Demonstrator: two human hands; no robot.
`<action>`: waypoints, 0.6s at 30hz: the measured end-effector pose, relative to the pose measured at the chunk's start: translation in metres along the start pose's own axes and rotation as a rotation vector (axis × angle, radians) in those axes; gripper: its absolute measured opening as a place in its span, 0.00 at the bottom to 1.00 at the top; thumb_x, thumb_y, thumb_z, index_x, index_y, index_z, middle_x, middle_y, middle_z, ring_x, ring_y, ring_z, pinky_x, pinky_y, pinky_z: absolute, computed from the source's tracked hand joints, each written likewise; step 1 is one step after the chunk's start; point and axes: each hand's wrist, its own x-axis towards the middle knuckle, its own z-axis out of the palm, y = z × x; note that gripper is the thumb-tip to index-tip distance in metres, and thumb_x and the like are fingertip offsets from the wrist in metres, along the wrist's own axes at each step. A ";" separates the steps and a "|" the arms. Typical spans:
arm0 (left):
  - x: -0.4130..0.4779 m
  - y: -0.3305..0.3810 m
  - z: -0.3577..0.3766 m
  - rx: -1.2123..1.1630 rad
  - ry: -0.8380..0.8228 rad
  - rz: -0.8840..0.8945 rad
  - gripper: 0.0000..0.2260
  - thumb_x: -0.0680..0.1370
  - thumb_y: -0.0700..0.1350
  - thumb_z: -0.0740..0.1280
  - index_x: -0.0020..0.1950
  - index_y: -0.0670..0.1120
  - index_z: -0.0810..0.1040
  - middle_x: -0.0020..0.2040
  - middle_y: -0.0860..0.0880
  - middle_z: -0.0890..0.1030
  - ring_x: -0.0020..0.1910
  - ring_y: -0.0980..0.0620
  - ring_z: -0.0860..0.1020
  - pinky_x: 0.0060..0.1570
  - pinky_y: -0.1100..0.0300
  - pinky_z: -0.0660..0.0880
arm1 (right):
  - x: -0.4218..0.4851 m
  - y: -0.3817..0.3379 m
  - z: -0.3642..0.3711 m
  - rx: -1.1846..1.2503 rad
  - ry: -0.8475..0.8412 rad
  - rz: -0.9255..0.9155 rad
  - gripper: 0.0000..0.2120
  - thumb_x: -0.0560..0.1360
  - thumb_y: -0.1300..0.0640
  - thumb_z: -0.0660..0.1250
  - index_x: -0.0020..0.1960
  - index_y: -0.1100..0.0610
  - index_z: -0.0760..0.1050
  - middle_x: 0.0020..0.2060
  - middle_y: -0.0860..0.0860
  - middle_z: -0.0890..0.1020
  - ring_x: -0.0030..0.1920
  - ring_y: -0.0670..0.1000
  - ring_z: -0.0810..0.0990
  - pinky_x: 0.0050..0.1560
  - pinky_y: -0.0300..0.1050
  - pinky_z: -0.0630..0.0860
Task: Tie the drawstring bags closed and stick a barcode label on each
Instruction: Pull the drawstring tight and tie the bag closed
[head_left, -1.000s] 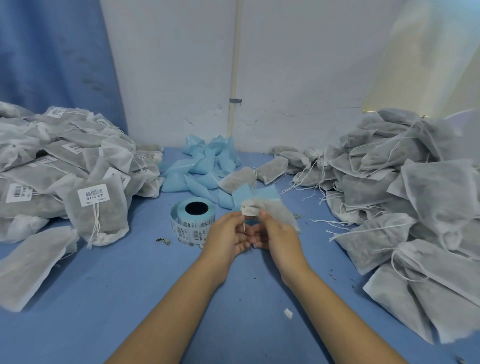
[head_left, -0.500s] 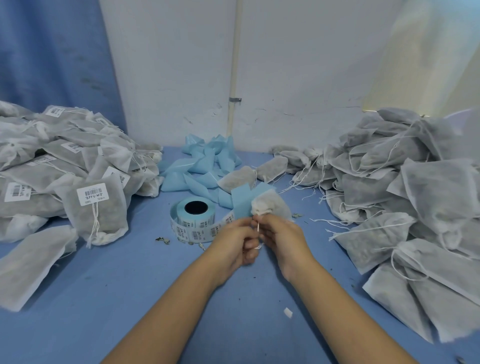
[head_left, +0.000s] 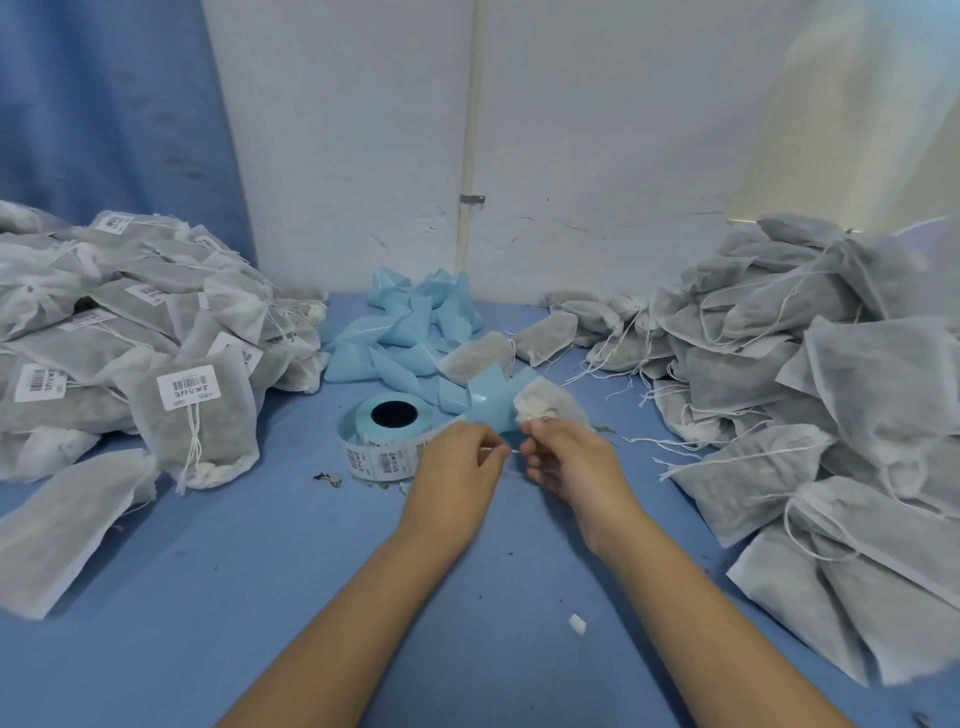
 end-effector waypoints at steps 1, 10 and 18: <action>-0.001 0.000 -0.001 0.084 -0.014 0.047 0.06 0.79 0.45 0.64 0.48 0.43 0.79 0.42 0.51 0.74 0.43 0.54 0.73 0.42 0.65 0.66 | 0.000 0.001 0.000 -0.193 0.034 -0.101 0.10 0.78 0.61 0.64 0.38 0.57 0.76 0.27 0.44 0.77 0.28 0.40 0.72 0.32 0.29 0.69; -0.003 0.006 -0.006 0.314 0.030 0.103 0.10 0.82 0.47 0.57 0.51 0.43 0.75 0.53 0.50 0.72 0.48 0.50 0.75 0.44 0.53 0.72 | -0.008 0.002 0.002 -1.059 0.177 -0.429 0.09 0.81 0.54 0.51 0.44 0.53 0.66 0.46 0.50 0.76 0.48 0.55 0.73 0.45 0.51 0.69; -0.006 0.008 0.006 -0.159 -0.060 0.280 0.08 0.80 0.35 0.58 0.55 0.40 0.74 0.71 0.54 0.65 0.68 0.57 0.67 0.61 0.79 0.57 | -0.018 0.001 0.004 -1.275 0.167 -0.711 0.11 0.75 0.63 0.61 0.56 0.60 0.76 0.56 0.54 0.79 0.56 0.58 0.75 0.48 0.52 0.71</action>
